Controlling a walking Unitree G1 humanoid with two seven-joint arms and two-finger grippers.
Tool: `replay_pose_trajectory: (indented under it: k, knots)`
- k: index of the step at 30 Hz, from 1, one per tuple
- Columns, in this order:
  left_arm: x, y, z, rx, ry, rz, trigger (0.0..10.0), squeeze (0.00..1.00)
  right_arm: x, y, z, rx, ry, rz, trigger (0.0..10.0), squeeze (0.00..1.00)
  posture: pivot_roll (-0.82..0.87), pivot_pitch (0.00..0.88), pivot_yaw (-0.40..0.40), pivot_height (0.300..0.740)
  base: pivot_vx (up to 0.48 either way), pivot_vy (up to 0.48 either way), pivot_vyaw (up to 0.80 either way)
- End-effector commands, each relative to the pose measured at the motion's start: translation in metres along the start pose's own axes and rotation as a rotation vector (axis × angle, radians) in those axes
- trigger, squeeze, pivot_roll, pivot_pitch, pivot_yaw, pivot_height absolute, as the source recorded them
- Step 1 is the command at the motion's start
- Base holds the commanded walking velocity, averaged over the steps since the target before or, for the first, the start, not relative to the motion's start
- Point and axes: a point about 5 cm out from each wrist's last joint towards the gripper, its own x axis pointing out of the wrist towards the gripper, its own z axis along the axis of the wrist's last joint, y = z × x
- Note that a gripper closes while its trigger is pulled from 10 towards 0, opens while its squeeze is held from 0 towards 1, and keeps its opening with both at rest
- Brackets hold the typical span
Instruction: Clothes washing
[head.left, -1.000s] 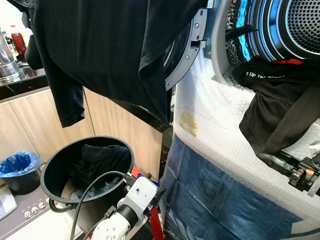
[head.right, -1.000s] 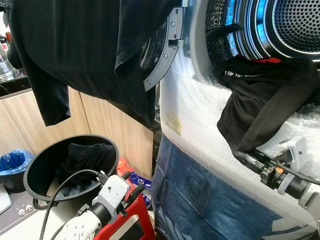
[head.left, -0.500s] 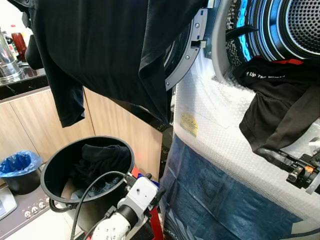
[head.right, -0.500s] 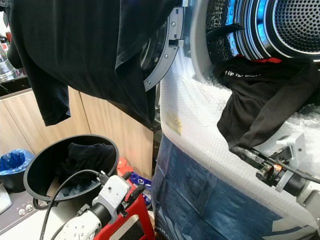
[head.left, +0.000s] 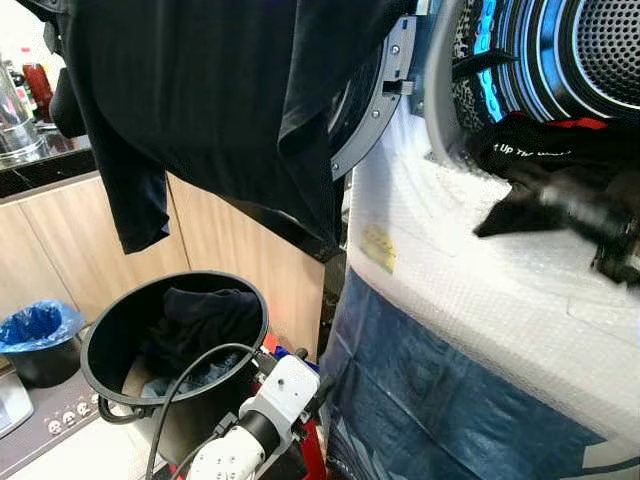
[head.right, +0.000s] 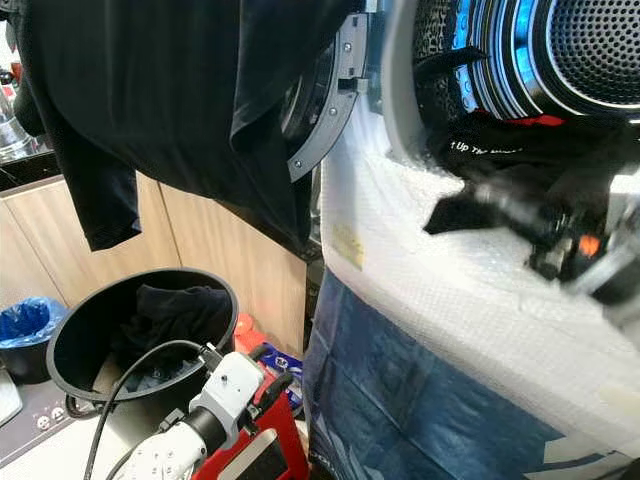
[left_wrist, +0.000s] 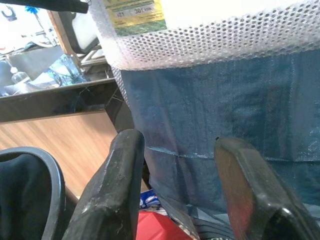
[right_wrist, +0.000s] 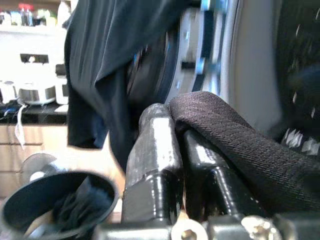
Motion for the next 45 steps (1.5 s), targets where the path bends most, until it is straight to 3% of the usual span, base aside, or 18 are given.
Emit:
replay_pose_trajectory:
  k: [1,2,3,6,8,9,11,12,14,22,23,24,27,36,42,43,44,45]
  knots:
    - [0.002,-0.002,0.0,0.009,-0.008,-0.009,10.0,0.0,0.011,-0.006,0.01,-0.056,-0.003,0.001,10.0,0.0,0.02,0.0,-0.075,0.74,0.0,0.0,0.0]
    - [0.001,-0.002,0.001,0.008,-0.008,-0.006,10.0,0.0,0.03,-0.009,0.021,-0.09,-0.008,0.009,10.0,0.0,0.03,0.0,-0.082,0.74,0.0,0.0,0.0]
    - [0.001,-0.002,0.001,0.008,-0.008,-0.006,10.0,0.0,0.03,-0.009,0.021,-0.09,-0.008,0.009,10.0,0.0,0.03,0.0,-0.082,0.74,0.0,0.0,0.0]
    - [-0.001,-0.003,0.001,0.006,-0.003,0.005,10.0,0.0,0.058,-0.017,0.029,-0.123,0.017,-0.003,10.0,0.0,0.04,0.0,-0.093,0.74,0.0,0.0,0.0]
    - [-0.004,-0.004,0.0,0.003,0.005,0.014,10.0,0.0,0.079,-0.029,0.028,-0.174,0.085,-0.1,10.0,0.0,0.05,0.0,-0.108,0.74,0.0,0.0,0.0]
    - [-0.004,-0.004,0.0,0.003,0.005,0.014,10.0,0.0,0.079,-0.029,0.028,-0.174,0.085,-0.1,10.0,0.0,0.05,0.0,-0.108,0.74,0.0,0.0,0.0]
    - [-0.008,-0.005,-0.003,-0.009,0.019,0.03,10.0,0.0,0.103,-0.047,0.031,-0.203,0.139,-0.275,10.0,0.0,0.05,0.0,-0.118,0.74,0.0,0.0,0.0]
    - [-0.008,-0.005,-0.003,-0.009,0.019,0.03,10.0,0.0,0.103,-0.047,0.031,-0.203,0.139,-0.275,10.0,0.0,0.05,0.0,-0.118,0.74,0.0,0.0,0.0]
    - [-0.011,-0.007,-0.004,-0.016,0.026,0.039,10.0,0.0,0.114,-0.055,0.04,-0.224,0.135,-0.398,10.0,0.0,0.06,0.0,-0.125,0.74,0.0,0.0,0.0]
    - [-0.011,-0.007,-0.004,-0.017,0.027,0.041,10.0,0.0,0.118,-0.059,0.041,-0.238,0.146,-0.411,10.0,0.0,0.06,0.0,-0.125,0.74,0.0,0.0,0.0]
    - [-0.014,-0.009,-0.004,-0.026,0.035,0.05,10.0,0.0,0.118,-0.067,0.046,-0.215,0.158,-0.574,10.0,0.0,0.07,0.039,-0.143,0.74,0.0,0.0,0.0]
    - [-0.019,-0.014,-0.005,-0.046,0.049,0.066,10.0,0.0,0.106,-0.082,0.063,-0.181,0.117,-0.948,10.0,0.0,0.07,0.057,-0.146,0.74,0.0,0.0,0.0]
    - [-0.02,-0.015,-0.006,-0.049,0.059,0.077,10.0,0.0,0.086,-0.092,0.077,-0.122,0.039,-1.209,10.0,0.0,0.07,0.057,-0.147,0.74,0.0,0.0,0.0]
    - [-0.022,-0.014,-0.007,-0.054,0.072,0.085,10.0,0.0,0.067,-0.098,0.095,-0.134,-0.041,-1.371,10.0,0.0,0.06,0.064,-0.149,0.74,0.0,0.0,0.0]
    - [-0.024,-0.016,-0.005,-0.059,0.076,0.095,10.0,0.0,0.073,-0.097,0.079,-0.164,0.053,-1.362,10.0,0.0,0.07,0.069,-0.146,0.74,0.0,0.0,0.0]
    - [-0.025,-0.016,-0.005,-0.06,0.08,0.097,10.0,0.0,0.068,-0.099,0.068,-0.127,0.101,-1.379,10.0,0.71,0.07,0.07,-0.144,0.74,0.0,0.0,0.0]
    - [-0.025,-0.016,-0.005,-0.059,0.079,0.096,10.0,0.0,0.066,-0.1,0.065,-0.11,0.113,-1.382,10.0,1.0,0.07,0.072,-0.142,0.74,0.0,0.0,0.0]
    - [-0.025,-0.016,-0.005,-0.061,0.078,0.094,10.0,0.0,0.064,-0.101,0.062,-0.09,0.117,-1.382,10.0,1.0,0.07,0.072,-0.142,0.74,0.0,0.0,0.0]
